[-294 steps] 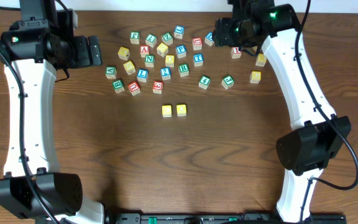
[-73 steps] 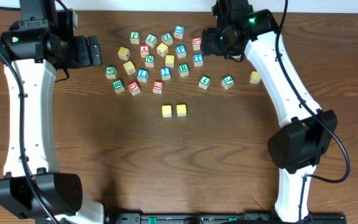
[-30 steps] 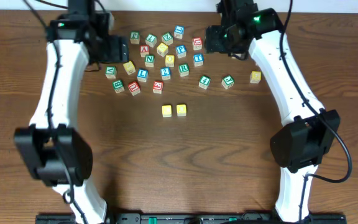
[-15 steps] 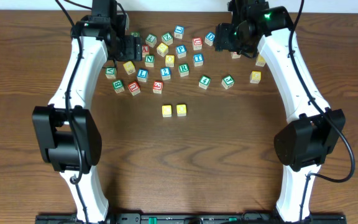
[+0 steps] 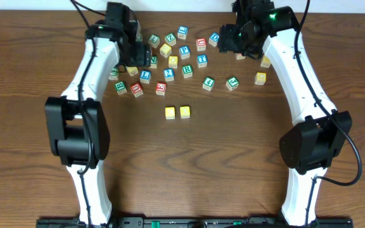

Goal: Spell out CORL
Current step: 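Move the left gripper into the pile and grasp the blue L block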

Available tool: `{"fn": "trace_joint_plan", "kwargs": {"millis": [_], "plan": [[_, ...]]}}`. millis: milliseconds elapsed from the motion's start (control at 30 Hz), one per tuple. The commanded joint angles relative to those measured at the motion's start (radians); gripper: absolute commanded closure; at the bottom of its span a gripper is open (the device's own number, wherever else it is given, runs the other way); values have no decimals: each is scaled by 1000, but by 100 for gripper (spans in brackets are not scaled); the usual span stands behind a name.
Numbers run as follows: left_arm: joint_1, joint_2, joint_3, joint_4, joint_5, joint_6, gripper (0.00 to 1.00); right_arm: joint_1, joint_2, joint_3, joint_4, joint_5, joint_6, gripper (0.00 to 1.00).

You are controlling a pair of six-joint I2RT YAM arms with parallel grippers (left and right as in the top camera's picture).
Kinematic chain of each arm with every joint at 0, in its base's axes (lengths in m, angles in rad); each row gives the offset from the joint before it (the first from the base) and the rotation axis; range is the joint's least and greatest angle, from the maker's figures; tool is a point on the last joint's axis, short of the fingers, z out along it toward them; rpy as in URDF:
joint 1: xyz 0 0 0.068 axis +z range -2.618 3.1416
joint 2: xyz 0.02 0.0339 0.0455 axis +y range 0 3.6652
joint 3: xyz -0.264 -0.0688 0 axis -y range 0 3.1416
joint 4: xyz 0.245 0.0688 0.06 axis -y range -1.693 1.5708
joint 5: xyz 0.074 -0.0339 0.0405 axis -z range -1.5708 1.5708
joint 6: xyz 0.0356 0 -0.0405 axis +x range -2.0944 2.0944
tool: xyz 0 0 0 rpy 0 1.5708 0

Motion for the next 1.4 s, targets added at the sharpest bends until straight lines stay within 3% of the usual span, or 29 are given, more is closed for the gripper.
{"fn": "trace_joint_plan", "kwargs": {"millis": [0, 433, 933, 1267, 1367], "plan": [[-27, 12, -4, -9, -59, -1, 20, 0, 8, -3, -5, 4, -16, 35], [-45, 13, -64, 31, -96, -1, 20, 1, 8, -3, -4, 4, -15, 35], [-74, 75, -91, 84, -119, -1, 28, 2, 8, -3, -8, 4, -15, 35], [-78, 109, -92, 87, -137, -2, 46, 2, 8, -3, -9, 4, -16, 34], [-78, 109, -91, 87, -137, -2, 59, 2, 8, -3, -8, 4, -16, 34]]}}
